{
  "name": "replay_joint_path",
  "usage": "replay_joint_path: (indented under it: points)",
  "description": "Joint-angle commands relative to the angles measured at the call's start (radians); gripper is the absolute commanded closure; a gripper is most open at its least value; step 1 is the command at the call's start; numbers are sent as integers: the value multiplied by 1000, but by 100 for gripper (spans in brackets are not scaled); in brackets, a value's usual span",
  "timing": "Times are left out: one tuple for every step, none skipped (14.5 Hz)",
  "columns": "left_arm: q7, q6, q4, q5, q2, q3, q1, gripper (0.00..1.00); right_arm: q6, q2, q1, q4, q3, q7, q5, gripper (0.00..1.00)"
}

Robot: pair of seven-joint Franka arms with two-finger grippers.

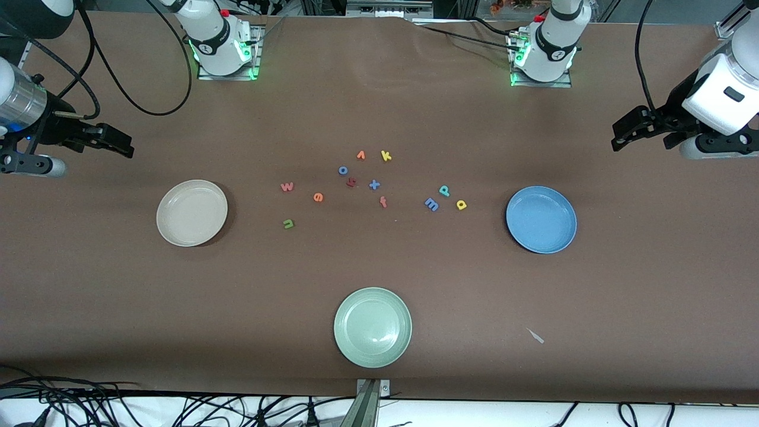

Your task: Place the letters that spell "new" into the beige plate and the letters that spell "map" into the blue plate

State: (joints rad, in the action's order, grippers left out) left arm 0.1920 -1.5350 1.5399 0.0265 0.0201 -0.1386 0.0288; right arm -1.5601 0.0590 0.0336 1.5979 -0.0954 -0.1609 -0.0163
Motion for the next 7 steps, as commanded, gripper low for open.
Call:
replay_joint_path:
  points:
    - [-19,9,-23,-5,7,1,3,0,-9,-18,0,17,2,12,16,0]
    - [-19,9,-23,-5,7,-1,5,0,-9,-18,0,17,2,12,16,0]
    - [-19,7,-23,-5,7,-1,5,0,-9,-18,0,17,2,12,16,0]
    - [-17,9,-23,-5,7,0,5,0,-9,-18,0,17,2,12,16,0]
    - [-16,7,-23,-5,7,1,5,0,-9,-18,0,17,2,12,16,0]
    - [-13,9,-23,-5,7,1,5,0,-9,-16,0,17,2,11,15,0]
    - [-6,7,-23,-4,7,1,6,0,-9,-18,0,17,2,12,15,0]
